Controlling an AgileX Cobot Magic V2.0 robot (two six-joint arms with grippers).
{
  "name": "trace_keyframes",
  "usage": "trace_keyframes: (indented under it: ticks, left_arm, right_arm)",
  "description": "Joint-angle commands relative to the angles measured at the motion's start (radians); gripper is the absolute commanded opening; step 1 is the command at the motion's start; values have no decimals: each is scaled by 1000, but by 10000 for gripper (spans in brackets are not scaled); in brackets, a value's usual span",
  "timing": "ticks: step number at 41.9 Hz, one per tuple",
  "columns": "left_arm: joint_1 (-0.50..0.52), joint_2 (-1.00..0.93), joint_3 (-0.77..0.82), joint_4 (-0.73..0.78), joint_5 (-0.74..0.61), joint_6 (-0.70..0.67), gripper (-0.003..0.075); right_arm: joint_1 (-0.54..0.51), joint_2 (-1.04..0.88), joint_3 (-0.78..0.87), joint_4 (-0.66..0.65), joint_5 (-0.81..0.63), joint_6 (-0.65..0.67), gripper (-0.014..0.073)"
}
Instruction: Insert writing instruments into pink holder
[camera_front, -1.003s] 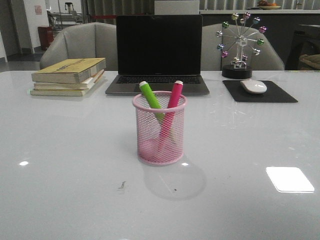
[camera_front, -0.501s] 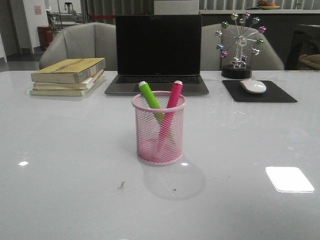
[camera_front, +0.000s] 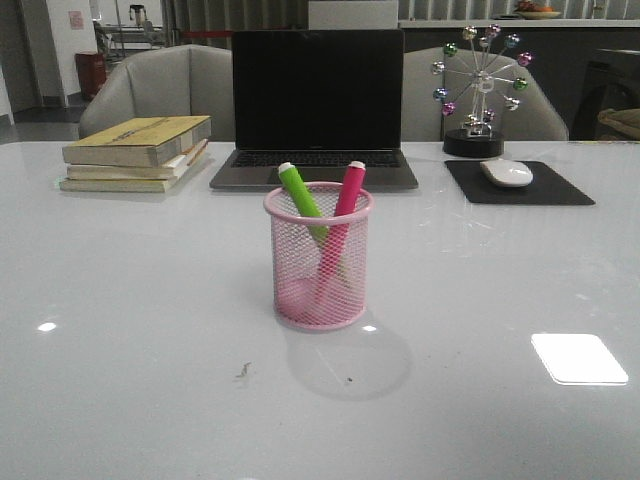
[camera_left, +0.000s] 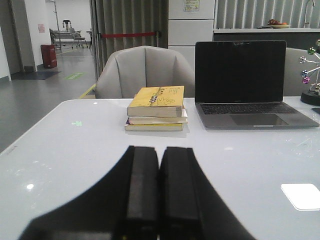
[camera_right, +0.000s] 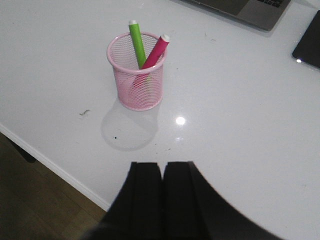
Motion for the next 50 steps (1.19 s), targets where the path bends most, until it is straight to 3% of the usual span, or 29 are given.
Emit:
trace_keyframes:
  ticks: [1, 7, 10, 19, 23, 34, 50]
  left_arm:
    - [-4, -21, 5, -10, -94, 0, 92]
    - [-4, -21, 5, -10, -94, 0, 92]
    - [-4, -21, 5, -10, -94, 0, 92]
    - [-4, -21, 5, -10, -94, 0, 92]
    - [-4, -21, 5, -10, -94, 0, 92]
    - [-4, -21, 5, -10, -94, 0, 92]
    - [-4, -19, 5, -10, -94, 0, 92]
  right_arm:
    - [-5, -2, -27, -12, -74, -2, 56]
    - [-6, -16, -20, -13, -75, -2, 56]
    - [-57, -65, 17, -14, -117, -4, 56]
    - [-393, -352, 292, -14, -397, -4, 56]
    - [-475, -455, 418, -14, -508, -4, 56]
    - [-533, -649, 649, 15, -697, -3, 56]
    - [-535, -648, 645, 19, -662, -3, 56]
